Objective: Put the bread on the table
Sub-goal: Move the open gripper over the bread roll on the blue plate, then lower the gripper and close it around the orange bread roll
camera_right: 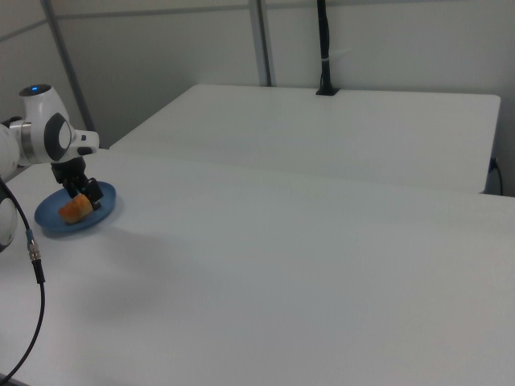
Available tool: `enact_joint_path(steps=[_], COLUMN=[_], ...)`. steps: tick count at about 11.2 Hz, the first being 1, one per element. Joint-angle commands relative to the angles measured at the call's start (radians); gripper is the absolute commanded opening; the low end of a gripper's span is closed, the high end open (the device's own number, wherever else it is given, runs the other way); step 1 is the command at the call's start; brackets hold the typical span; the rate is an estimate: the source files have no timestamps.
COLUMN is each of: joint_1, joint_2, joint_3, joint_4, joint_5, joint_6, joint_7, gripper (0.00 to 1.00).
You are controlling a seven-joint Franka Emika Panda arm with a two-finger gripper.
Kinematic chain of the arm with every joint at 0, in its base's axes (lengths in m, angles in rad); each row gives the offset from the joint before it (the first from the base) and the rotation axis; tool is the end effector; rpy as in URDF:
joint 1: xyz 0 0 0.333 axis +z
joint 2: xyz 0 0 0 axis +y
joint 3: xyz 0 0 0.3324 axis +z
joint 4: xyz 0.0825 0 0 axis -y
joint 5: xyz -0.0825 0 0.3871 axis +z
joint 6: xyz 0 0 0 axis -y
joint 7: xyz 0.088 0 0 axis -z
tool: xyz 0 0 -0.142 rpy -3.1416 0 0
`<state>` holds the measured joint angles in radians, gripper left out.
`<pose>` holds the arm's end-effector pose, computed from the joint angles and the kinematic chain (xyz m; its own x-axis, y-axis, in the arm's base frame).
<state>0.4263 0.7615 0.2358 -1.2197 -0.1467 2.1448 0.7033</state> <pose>0.6555 0.4363 0.3223 0.9908 -0.0588 0.1216 -0.0418 -0.9896 -0.1377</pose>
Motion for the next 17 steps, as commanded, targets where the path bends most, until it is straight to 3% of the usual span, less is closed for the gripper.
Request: enact_joint_path(steps=[1,9,10,13,17], joint_1=[0.038,0.081,0.083,0.081,0.081], joint_2=[0.016,0.067,0.067,0.065,0.058], joint_3=[-0.01,-0.007,-0.007,-0.007,-0.009], joint_4=[0.028,0.032,0.031,0.031,0.023], joint_5=[-0.019,-0.113,-0.114,-0.116,-0.116], joint_6=[0.006,0.093,0.093,0.095,0.093], joint_7=[0.036,0.117,0.122,0.122,0.122], gripper=[1.0,1.0,0.86,0.03,0.0])
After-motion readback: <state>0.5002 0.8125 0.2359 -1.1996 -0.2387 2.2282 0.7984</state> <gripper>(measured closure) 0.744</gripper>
